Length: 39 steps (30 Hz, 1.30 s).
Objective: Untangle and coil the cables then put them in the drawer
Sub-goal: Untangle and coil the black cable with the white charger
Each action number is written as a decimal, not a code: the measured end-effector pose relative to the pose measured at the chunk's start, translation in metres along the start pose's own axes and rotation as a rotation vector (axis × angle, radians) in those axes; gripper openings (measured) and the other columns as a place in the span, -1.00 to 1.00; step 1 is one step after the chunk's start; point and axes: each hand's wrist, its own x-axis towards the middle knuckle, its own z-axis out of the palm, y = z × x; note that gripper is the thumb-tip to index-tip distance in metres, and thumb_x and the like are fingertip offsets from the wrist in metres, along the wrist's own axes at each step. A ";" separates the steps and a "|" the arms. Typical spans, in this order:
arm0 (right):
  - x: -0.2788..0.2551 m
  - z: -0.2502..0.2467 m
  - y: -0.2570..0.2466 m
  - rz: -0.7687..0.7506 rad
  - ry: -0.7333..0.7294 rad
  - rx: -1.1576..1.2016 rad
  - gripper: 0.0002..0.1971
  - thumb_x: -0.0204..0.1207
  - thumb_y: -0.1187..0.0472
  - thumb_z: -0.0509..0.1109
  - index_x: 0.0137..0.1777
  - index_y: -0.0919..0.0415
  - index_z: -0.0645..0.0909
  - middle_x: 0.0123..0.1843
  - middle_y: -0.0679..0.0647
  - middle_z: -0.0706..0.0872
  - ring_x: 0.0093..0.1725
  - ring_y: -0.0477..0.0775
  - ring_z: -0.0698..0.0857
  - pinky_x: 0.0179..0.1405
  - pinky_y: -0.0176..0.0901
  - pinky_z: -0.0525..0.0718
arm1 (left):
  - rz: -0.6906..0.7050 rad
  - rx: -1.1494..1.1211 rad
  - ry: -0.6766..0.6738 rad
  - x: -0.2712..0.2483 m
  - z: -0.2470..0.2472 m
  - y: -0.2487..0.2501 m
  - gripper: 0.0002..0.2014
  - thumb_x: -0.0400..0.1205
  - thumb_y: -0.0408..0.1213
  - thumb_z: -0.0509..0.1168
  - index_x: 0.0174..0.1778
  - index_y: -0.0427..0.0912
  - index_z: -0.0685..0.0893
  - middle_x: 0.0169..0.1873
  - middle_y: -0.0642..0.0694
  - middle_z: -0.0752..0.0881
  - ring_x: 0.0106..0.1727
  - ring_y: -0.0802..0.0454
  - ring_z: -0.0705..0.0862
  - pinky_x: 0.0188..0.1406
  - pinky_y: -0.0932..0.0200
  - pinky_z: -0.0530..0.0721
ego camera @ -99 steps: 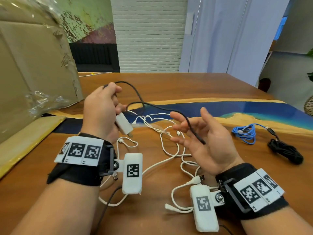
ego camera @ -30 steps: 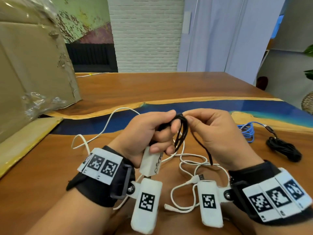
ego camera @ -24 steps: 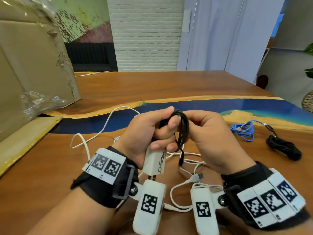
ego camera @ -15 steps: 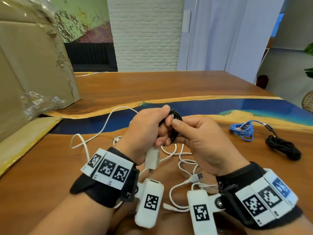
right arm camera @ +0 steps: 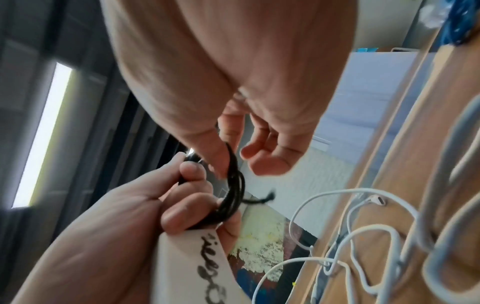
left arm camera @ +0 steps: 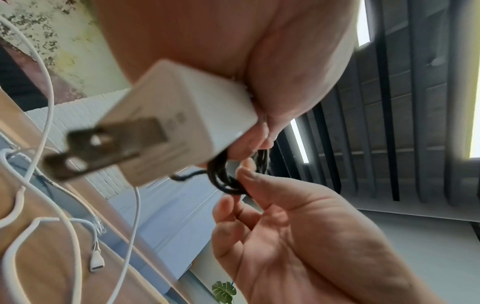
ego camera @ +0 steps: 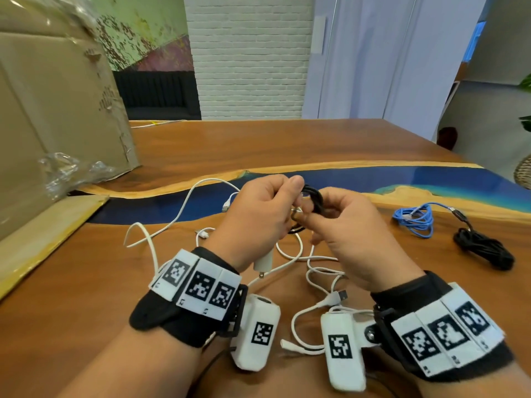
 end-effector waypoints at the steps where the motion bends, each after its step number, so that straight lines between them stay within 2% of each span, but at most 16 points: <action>1: 0.001 -0.001 0.000 -0.012 0.055 0.006 -0.91 0.58 0.37 0.53 -0.10 0.19 0.79 -0.15 0.17 0.85 -0.13 0.08 0.80 -0.22 -0.04 0.70 | 0.000 -0.007 -0.008 0.000 0.001 -0.001 -0.63 0.84 -0.17 0.15 -0.30 -0.16 0.55 -0.66 0.11 0.44 -0.59 0.05 0.36 -0.53 0.17 0.39; 4: 0.001 -0.006 -0.001 -0.007 0.099 0.068 -0.84 0.56 0.37 0.57 0.09 0.19 0.85 -0.10 0.25 0.87 -0.11 0.11 0.84 -0.25 -0.10 0.76 | 0.002 -0.027 -0.016 0.000 0.001 -0.003 -0.66 0.82 -0.17 0.18 -0.27 -0.15 0.58 -0.64 0.07 0.40 -0.58 0.05 0.38 -0.53 0.23 0.42; 7: 0.000 -0.009 -0.004 -0.011 0.114 0.068 -0.72 0.51 0.41 0.59 0.19 0.19 0.80 -0.17 0.31 0.84 -0.11 0.19 0.88 -0.21 -0.05 0.86 | -0.004 -0.015 -0.009 0.001 -0.001 -0.005 -0.74 0.78 -0.19 0.28 -0.23 -0.16 0.61 -0.61 0.08 0.46 -0.56 0.09 0.43 -0.52 0.28 0.44; 10: 0.000 -0.011 -0.006 0.016 0.108 0.064 -0.73 0.51 0.42 0.59 0.17 0.17 0.78 -0.21 0.25 0.84 -0.07 0.23 0.89 -0.13 0.09 0.89 | -0.014 0.039 0.019 0.001 0.000 -0.007 -0.77 0.78 -0.18 0.28 -0.17 -0.16 0.67 -0.61 0.12 0.51 -0.55 0.12 0.47 -0.52 0.31 0.47; 13: 0.000 -0.015 -0.010 0.036 0.099 0.061 -0.79 0.53 0.42 0.56 0.11 0.20 0.76 -0.10 0.39 0.84 -0.08 0.21 0.89 -0.12 0.07 0.88 | -0.039 0.060 0.041 0.002 0.000 -0.008 -0.72 0.81 -0.13 0.22 -0.15 -0.14 0.69 -0.66 0.11 0.50 -0.56 0.12 0.48 -0.50 0.27 0.48; 15: 0.000 -0.016 -0.011 0.090 0.032 0.223 -0.83 0.56 0.46 0.49 0.10 0.25 0.73 -0.06 0.47 0.81 -0.10 0.24 0.87 -0.08 0.07 0.84 | -0.049 0.022 0.054 0.002 0.000 -0.008 -0.71 0.81 -0.14 0.22 -0.18 -0.13 0.67 -0.66 0.11 0.47 -0.59 0.09 0.47 -0.47 0.20 0.47; 19: 0.002 -0.018 -0.012 0.169 -0.069 0.454 -0.82 0.66 0.46 0.34 0.11 0.21 0.67 -0.08 0.36 0.75 -0.14 0.20 0.78 -0.03 0.09 0.79 | -0.064 0.018 0.076 0.004 0.000 -0.008 -0.79 0.79 -0.11 0.26 -0.11 -0.10 0.66 -0.67 0.09 0.52 -0.60 0.08 0.49 -0.42 0.16 0.51; 23: 0.002 -0.012 -0.012 0.195 -0.057 0.499 -0.82 0.71 0.44 0.29 0.18 0.21 0.64 -0.19 0.24 0.73 -0.25 0.11 0.73 -0.19 0.00 0.80 | -0.044 0.060 0.116 0.004 -0.003 -0.009 -0.90 0.75 -0.10 0.33 0.07 -0.02 0.67 -0.60 0.08 0.61 -0.56 0.09 0.56 -0.47 0.22 0.55; 26: 0.003 -0.013 -0.010 0.194 -0.023 0.500 -0.81 0.74 0.40 0.28 0.23 0.20 0.63 -0.29 0.14 0.67 -0.36 0.01 0.64 -0.25 -0.02 0.74 | -0.031 0.095 0.131 0.005 -0.004 -0.010 -0.89 0.75 -0.11 0.33 -0.03 -0.02 0.72 -0.61 0.09 0.63 -0.53 0.12 0.59 -0.42 0.28 0.56; 30: 0.003 -0.013 -0.011 0.180 -0.076 0.553 -0.75 0.72 0.45 0.26 0.33 0.24 0.58 -0.33 0.16 0.68 -0.31 0.05 0.72 -0.13 0.03 0.80 | -0.071 0.023 0.152 0.007 -0.006 -0.013 -0.84 0.73 -0.13 0.36 -0.17 0.07 0.76 -0.54 -0.08 0.67 -0.42 -0.03 0.68 -0.23 -0.03 0.68; 31: 0.003 -0.014 -0.012 0.183 -0.092 0.566 -0.73 0.72 0.46 0.25 0.35 0.25 0.57 -0.34 0.14 0.68 -0.32 0.05 0.71 -0.12 0.03 0.81 | -0.075 0.002 0.158 0.008 -0.006 -0.013 -0.83 0.73 -0.15 0.37 -0.19 0.08 0.77 -0.51 -0.10 0.68 -0.40 -0.05 0.69 -0.23 -0.05 0.68; 33: 0.002 -0.015 -0.013 0.188 -0.118 0.564 -0.70 0.73 0.46 0.23 0.40 0.26 0.57 -0.36 0.09 0.60 -0.43 -0.03 0.59 -0.23 -0.02 0.79 | -0.071 -0.019 0.164 0.008 -0.006 -0.011 -0.83 0.73 -0.17 0.38 -0.19 0.07 0.77 -0.45 -0.13 0.73 -0.39 -0.04 0.71 -0.25 -0.03 0.70; 34: 0.002 -0.015 -0.014 0.185 -0.126 0.549 -0.69 0.74 0.45 0.22 0.41 0.25 0.58 -0.36 0.08 0.54 -0.51 -0.08 0.49 -0.36 -0.10 0.74 | -0.066 -0.027 0.162 0.007 -0.005 -0.010 -0.85 0.73 -0.17 0.38 -0.15 0.04 0.78 -0.44 -0.13 0.73 -0.39 -0.04 0.72 -0.27 -0.02 0.72; 36: 0.001 -0.016 -0.014 0.164 -0.137 0.492 -0.69 0.74 0.45 0.23 0.39 0.24 0.63 -0.34 0.09 0.48 -0.62 -0.12 0.30 -0.61 -0.24 0.49 | -0.076 -0.064 0.149 0.005 -0.006 -0.007 -0.89 0.74 -0.18 0.36 -0.06 -0.05 0.77 -0.49 -0.06 0.66 -0.40 -0.05 0.75 -0.30 0.01 0.74; 38: 0.001 -0.018 -0.012 0.124 -0.143 0.389 -0.74 0.71 0.44 0.28 0.29 0.25 0.71 -0.36 0.09 0.54 -0.66 -0.12 0.27 -0.67 -0.26 0.38 | -0.121 -0.150 0.130 0.003 -0.007 -0.005 -0.88 0.77 -0.22 0.31 0.02 -0.14 0.73 -0.57 0.01 0.51 -0.47 -0.02 0.73 -0.37 0.12 0.71; 39: 0.001 -0.019 -0.011 0.095 -0.129 0.313 -0.77 0.69 0.43 0.33 0.22 0.26 0.75 -0.36 0.11 0.60 -0.65 -0.09 0.33 -0.65 -0.26 0.42 | -0.142 -0.204 0.117 0.002 -0.009 -0.004 -0.87 0.78 -0.24 0.29 0.03 -0.17 0.72 -0.59 0.02 0.45 -0.51 -0.01 0.71 -0.41 0.17 0.69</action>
